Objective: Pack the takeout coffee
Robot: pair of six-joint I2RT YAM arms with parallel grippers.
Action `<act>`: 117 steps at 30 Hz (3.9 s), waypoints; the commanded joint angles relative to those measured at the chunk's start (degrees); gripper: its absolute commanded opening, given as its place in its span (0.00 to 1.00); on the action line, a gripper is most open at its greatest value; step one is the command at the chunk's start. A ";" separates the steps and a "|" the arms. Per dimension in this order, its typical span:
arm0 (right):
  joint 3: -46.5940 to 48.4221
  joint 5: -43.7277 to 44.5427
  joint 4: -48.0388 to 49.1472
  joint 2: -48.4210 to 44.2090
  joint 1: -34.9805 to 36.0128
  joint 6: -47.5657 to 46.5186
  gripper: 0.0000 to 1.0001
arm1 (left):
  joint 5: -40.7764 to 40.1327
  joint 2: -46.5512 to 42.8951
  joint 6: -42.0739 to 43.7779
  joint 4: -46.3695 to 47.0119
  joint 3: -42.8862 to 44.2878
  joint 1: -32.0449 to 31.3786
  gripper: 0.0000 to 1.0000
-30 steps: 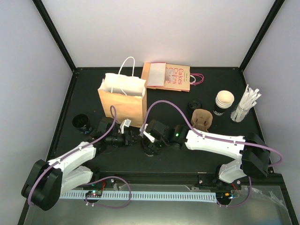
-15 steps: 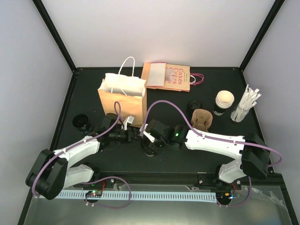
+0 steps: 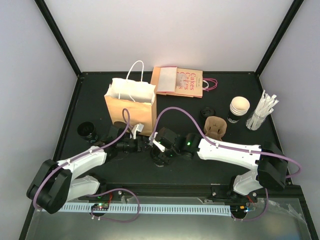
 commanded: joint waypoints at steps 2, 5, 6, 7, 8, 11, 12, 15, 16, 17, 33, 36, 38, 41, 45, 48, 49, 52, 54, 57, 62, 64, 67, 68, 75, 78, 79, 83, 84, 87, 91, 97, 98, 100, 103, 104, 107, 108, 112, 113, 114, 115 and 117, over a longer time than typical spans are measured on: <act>-3.08 -3.44 -6.12 4.30 0.70 -0.02 0.72 | -4.90 -0.09 0.69 -7.16 -3.14 -2.60 0.44; -3.08 -0.93 -6.20 2.95 0.64 1.09 0.72 | -7.75 -4.91 2.23 -12.84 0.30 -2.64 0.45; -3.01 -0.18 -6.21 2.43 0.51 1.44 0.72 | -9.13 -6.60 3.19 -15.57 2.05 -2.66 0.45; -3.15 0.43 -6.26 1.88 0.24 1.77 0.72 | -10.98 -8.25 4.30 -18.95 3.87 -2.59 0.45; -3.16 1.09 -6.36 1.38 -0.18 2.22 0.72 | -12.39 -9.75 5.54 -22.19 5.88 -2.51 0.46; -3.00 2.82 -6.91 -0.28 -1.86 3.51 0.72 | -16.27 -13.32 8.25 -30.54 11.27 -2.22 0.46; -2.80 3.71 -7.11 -0.96 -2.24 3.93 0.72 | -17.14 -14.36 9.04 -32.72 12.83 -2.15 0.46; -1.95 5.75 -8.16 -3.38 -3.56 5.00 0.72 | -19.52 -17.37 10.28 -39.57 17.85 -1.98 0.47; -1.43 6.37 -8.72 -4.16 -3.79 5.33 0.72 | -20.20 -18.29 10.73 -41.65 19.79 -2.04 0.47; -0.92 7.01 -9.39 -4.97 -4.12 5.62 0.72 | -20.95 -19.33 11.20 -43.41 21.82 -2.02 0.47; 30.42 13.98 -18.60 -9.16 -6.70 1.06 0.69 | -43.03 -16.59 25.85 -55.32 52.70 4.43 0.52; 38.36 17.71 -17.79 -6.33 -6.99 -0.61 0.69 | -44.41 -13.20 27.92 -53.76 56.27 6.78 0.52; 42.82 18.94 -16.89 -4.15 -7.45 -1.74 0.69 | -45.79 -10.92 29.41 -52.81 58.04 7.59 0.53; 48.36 19.77 -15.48 -0.43 -8.53 -3.48 0.68 | -46.63 -7.67 31.14 -51.44 59.56 9.35 0.54; 51.48 19.23 -11.50 3.03 -9.76 -6.01 0.67 | -46.82 -3.15 31.34 -51.95 60.75 13.74 0.55; 52.44 18.35 -7.85 5.51 -10.48 -7.65 0.65 | -46.13 -1.26 30.25 -51.90 60.82 17.89 0.57; 52.46 18.20 -6.59 6.20 -10.61 -8.50 0.65 | -45.42 -0.66 29.75 -51.66 60.75 18.98 0.58; 52.48 18.00 -3.43 8.48 -10.62 -10.31 0.65 | -42.02 0.66 28.34 -49.82 60.11 21.74 0.61; 53.12 17.50 -2.52 10.35 -10.62 -11.00 0.65 | -39.83 1.31 27.66 -48.36 59.45 22.71 0.62; 54.20 16.81 -2.82 12.94 -10.70 -11.41 0.65 | -35.98 1.84 26.67 -46.52 58.56 24.12 0.64; 54.03 13.51 -6.20 15.42 -11.03 -11.10 0.64 | -32.26 1.51 26.27 -44.83 57.46 25.34 0.65; 53.73 11.02 -9.48 15.87 -11.66 -10.70 0.64 | -31.33 1.19 26.42 -44.13 56.74 25.40 0.65; 53.70 7.74 -14.59 16.07 -12.72 -10.05 0.64 | -30.31 0.94 26.47 -43.65 55.74 25.49 0.66; 53.38 6.30 -15.90 15.74 -13.06 -10.17 0.64 | -30.18 1.01 26.47 -43.51 55.38 25.48 0.66; 54.01 6.38 -22.59 13.52 -13.34 -9.14 0.63 | -27.94 1.13 25.59 -43.36 55.34 27.42 0.66; 55.33 7.08 -25.13 12.94 -13.26 -8.09 0.64 | -24.48 1.28 24.48 -43.16 55.50 30.28 0.67; 55.99 7.19 -26.40 13.08 -13.33 -7.75 0.64 | -23.48 1.43 24.23 -43.05 55.46 31.26 0.67; 57.58 7.04 -29.71 13.76 -13.29 -7.30 0.64 | -22.07 2.99 23.47 -42.83 54.64 34.11 0.67; 57.58 7.03 -29.93 13.77 -13.31 -7.22 0.64 | -21.49 3.49 23.07 -42.58 54.15 34.46 0.67; 57.98 6.80 -30.96 13.69 -13.27 -6.88 0.64 | -17.37 4.99 22.27 -40.69 51.55 34.86 0.67; 58.99 6.26 -33.96 14.09 -13.29 -6.00 0.64 | -11.75 7.63 20.92 -40.19 49.29 34.72 0.66; 58.36 5.13 -37.82 12.35 -13.30 -3.91 0.64 | -7.86 8.41 19.33 -36.84 44.31 33.95 0.66; 57.79 4.85 -37.89 11.64 -13.31 -3.68 0.64 | -7.88 8.34 19.49 -36.77 43.89 33.83 0.66; 56.44 3.84 -38.24 10.23 -13.27 -3.40 0.64 | -8.61 8.04 20.10 -37.14 43.53 33.65 0.66; 53.84 1.63 -38.38 8.47 -13.29 -3.36 0.64 | -8.27 7.13 20.70 -37.36 43.38 33.57 0.66; 52.73 0.98 -38.34 7.97 -13.26 -3.42 0.64 | -7.86 7.02 20.86 -37.41 43.45 33.45 0.66; 48.96 -1.09 -36.94 6.22 -13.26 -3.70 0.63 | -6.07 5.18 22.12 -37.14 43.91 32.92 0.66; 48.01 -2.30 -36.49 5.73 -13.26 -3.96 0.63 | -5.60 4.82 22.48 -36.93 44.02 32.66 0.66; 44.22 -7.67 -34.95 3.58 -12.82 -5.44 0.62 | -3.84 4.24 22.86 -36.71 44.49 32.20 0.66; 43.37 -7.99 -34.61 3.12 -12.44 -5.71 0.62 | -3.84 4.15 23.05 -36.67 44.62 32.17 0.66; 42.73 -8.40 -34.53 2.79 -12.06 -6.01 0.62 | -3.85 4.17 23.21 -36.71 44.76 32.19 0.66; 42.06 -8.69 -34.54 2.50 -11.69 -6.20 0.62 | -3.92 4.19 23.53 -36.82 45.22 32.17 0.66; 41.03 -9.29 -34.52 1.99 -10.94 -6.43 0.62 | -4.24 4.48 24.01 -37.55 46.46 32.19 0.66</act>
